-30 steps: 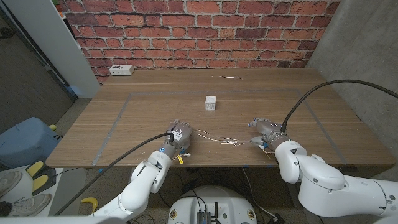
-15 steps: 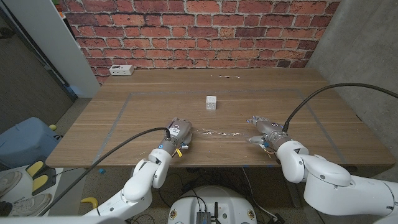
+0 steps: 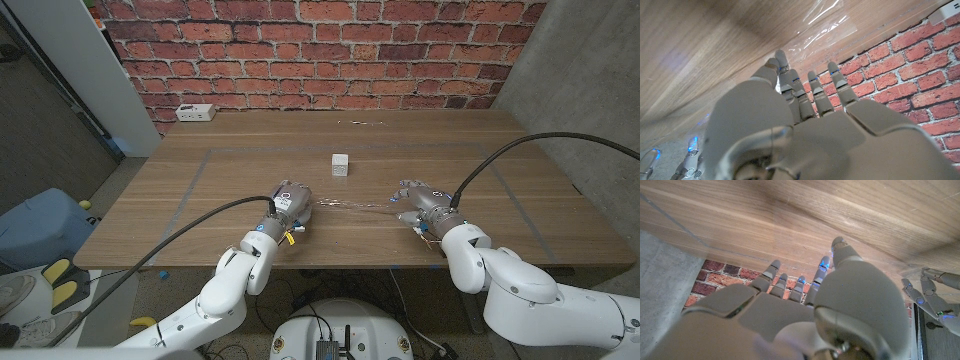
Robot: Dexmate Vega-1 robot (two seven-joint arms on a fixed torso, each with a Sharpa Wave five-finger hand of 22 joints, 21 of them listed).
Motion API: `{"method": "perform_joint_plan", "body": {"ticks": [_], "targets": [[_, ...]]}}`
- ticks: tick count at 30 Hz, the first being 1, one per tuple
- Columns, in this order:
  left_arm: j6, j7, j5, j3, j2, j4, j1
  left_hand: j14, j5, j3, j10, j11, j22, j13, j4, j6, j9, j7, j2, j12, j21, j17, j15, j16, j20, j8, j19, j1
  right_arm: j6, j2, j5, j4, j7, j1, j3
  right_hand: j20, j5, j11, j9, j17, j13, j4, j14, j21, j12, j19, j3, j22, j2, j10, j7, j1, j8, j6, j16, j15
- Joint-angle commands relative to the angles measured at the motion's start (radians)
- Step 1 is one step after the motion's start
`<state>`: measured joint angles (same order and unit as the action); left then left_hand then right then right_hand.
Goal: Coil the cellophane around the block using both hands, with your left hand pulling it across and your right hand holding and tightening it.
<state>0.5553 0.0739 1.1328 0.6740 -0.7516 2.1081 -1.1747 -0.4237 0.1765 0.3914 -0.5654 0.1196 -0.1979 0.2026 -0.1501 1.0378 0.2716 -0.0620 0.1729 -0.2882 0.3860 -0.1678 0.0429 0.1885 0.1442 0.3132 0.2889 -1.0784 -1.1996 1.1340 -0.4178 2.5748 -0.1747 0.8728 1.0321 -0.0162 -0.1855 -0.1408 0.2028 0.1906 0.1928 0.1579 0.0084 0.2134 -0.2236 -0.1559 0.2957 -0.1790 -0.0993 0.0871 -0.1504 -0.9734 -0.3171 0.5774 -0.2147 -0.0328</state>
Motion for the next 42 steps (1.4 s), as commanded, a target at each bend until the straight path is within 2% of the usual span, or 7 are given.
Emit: {"method": "perform_joint_plan", "body": {"ticks": [1, 6, 9, 11, 23, 32, 42], "targets": [[-0.023, 0.018, -0.039, -0.011, -0.039, 0.035, 0.011, 0.002, 0.004, 0.008, -0.004, 0.005, -0.002, 0.003, 0.002, 0.008, 0.008, 0.013, -0.003, 0.002, 0.008, -0.002, 0.046, -0.003, -0.007, 0.008, 0.005, 0.001, 0.055, -0.058, -0.182, -0.082, 0.089, -0.012, 0.023, -0.008, -0.006, -0.007, 0.016, 0.001, 0.002, 0.005, 0.042, 0.011, -0.014, -0.031, 0.000, -0.004, -0.014, 0.067, 0.030, -0.049, -0.045, 0.131, -0.014, -0.098], [-0.073, 0.022, -0.123, -0.041, -0.061, 0.052, 0.009, 0.003, 0.004, 0.008, -0.005, 0.005, -0.002, 0.004, 0.003, 0.008, 0.013, 0.015, -0.005, 0.004, 0.007, -0.002, 0.047, -0.003, -0.010, 0.009, 0.003, 0.004, 0.105, -0.093, -0.242, -0.133, 0.062, 0.024, -0.003, -0.018, -0.002, 0.001, 0.034, 0.003, 0.002, 0.002, 0.083, 0.018, -0.020, -0.057, -0.003, -0.005, -0.025, 0.124, 0.049, -0.077, -0.076, 0.196, -0.027, -0.114], [-0.086, 0.025, -0.155, -0.056, -0.072, 0.061, 0.008, 0.003, 0.005, 0.008, -0.004, 0.005, -0.002, 0.004, 0.002, 0.009, 0.016, 0.013, -0.007, 0.005, 0.008, -0.002, 0.048, -0.004, -0.010, 0.010, 0.003, 0.005, 0.133, -0.122, -0.287, -0.167, 0.012, 0.060, -0.024, -0.030, 0.001, -0.018, 0.059, 0.008, 0.004, 0.002, 0.128, 0.027, -0.027, -0.087, -0.003, -0.007, -0.041, 0.189, 0.065, -0.109, -0.132, 0.295, -0.043, -0.139], [-0.087, 0.027, -0.162, -0.058, -0.075, 0.063, 0.008, 0.004, 0.005, 0.009, -0.006, 0.004, -0.002, 0.004, 0.002, 0.008, 0.017, 0.014, -0.007, 0.005, 0.008, -0.002, 0.047, -0.004, -0.011, 0.010, 0.004, 0.005, 0.153, -0.131, -0.292, -0.174, 0.005, 0.081, -0.049, -0.035, 0.002, -0.024, 0.065, 0.011, 0.005, 0.000, 0.143, 0.032, -0.034, -0.102, -0.004, -0.008, -0.046, 0.227, 0.074, -0.120, -0.143, 0.310, -0.050, -0.153], [-0.074, -0.016, -0.122, -0.070, -0.108, 0.102, 0.032, 0.009, 0.006, 0.016, -0.003, 0.000, -0.001, 0.005, -0.002, 0.005, 0.027, 0.001, -0.006, 0.011, 0.008, -0.001, 0.043, -0.007, -0.007, 0.007, 0.002, 0.001, 0.299, -0.239, -0.297, -0.272, -0.224, 0.237, -0.220, -0.039, 0.006, 0.005, 0.090, 0.015, 0.006, -0.003, 0.172, 0.040, -0.033, -0.128, -0.008, -0.009, -0.054, 0.270, 0.111, -0.140, -0.166, 0.321, -0.062, -0.167], [-0.065, -0.157, -0.081, -0.082, -0.134, 0.134, 0.088, 0.029, 0.002, 0.017, 0.033, -0.011, -0.002, 0.006, 0.007, -0.008, 0.032, 0.017, -0.005, 0.031, 0.007, -0.003, 0.032, -0.011, -0.004, -0.007, -0.002, 0.015, 0.347, -0.297, -0.342, -0.326, -0.279, 0.265, -0.273, -0.037, 0.007, 0.012, 0.103, 0.018, 0.007, -0.006, 0.171, 0.037, -0.033, -0.124, -0.010, -0.009, -0.058, 0.289, 0.124, -0.146, -0.176, 0.321, -0.062, -0.168], [-0.029, -0.206, 0.016, -0.090, -0.114, 0.137, 0.115, 0.047, 0.005, 0.017, 0.070, -0.015, -0.002, 0.007, 0.011, -0.018, 0.031, 0.038, -0.010, 0.051, 0.001, -0.004, 0.016, -0.011, 0.006, -0.021, -0.019, 0.030, 0.408, -0.340, -0.366, -0.371, -0.288, 0.259, -0.311, -0.030, 0.009, 0.017, 0.116, 0.019, 0.008, -0.008, 0.173, 0.036, -0.028, -0.123, -0.013, -0.009, -0.059, 0.295, 0.130, -0.150, -0.185, 0.320, -0.062, -0.166]]}}
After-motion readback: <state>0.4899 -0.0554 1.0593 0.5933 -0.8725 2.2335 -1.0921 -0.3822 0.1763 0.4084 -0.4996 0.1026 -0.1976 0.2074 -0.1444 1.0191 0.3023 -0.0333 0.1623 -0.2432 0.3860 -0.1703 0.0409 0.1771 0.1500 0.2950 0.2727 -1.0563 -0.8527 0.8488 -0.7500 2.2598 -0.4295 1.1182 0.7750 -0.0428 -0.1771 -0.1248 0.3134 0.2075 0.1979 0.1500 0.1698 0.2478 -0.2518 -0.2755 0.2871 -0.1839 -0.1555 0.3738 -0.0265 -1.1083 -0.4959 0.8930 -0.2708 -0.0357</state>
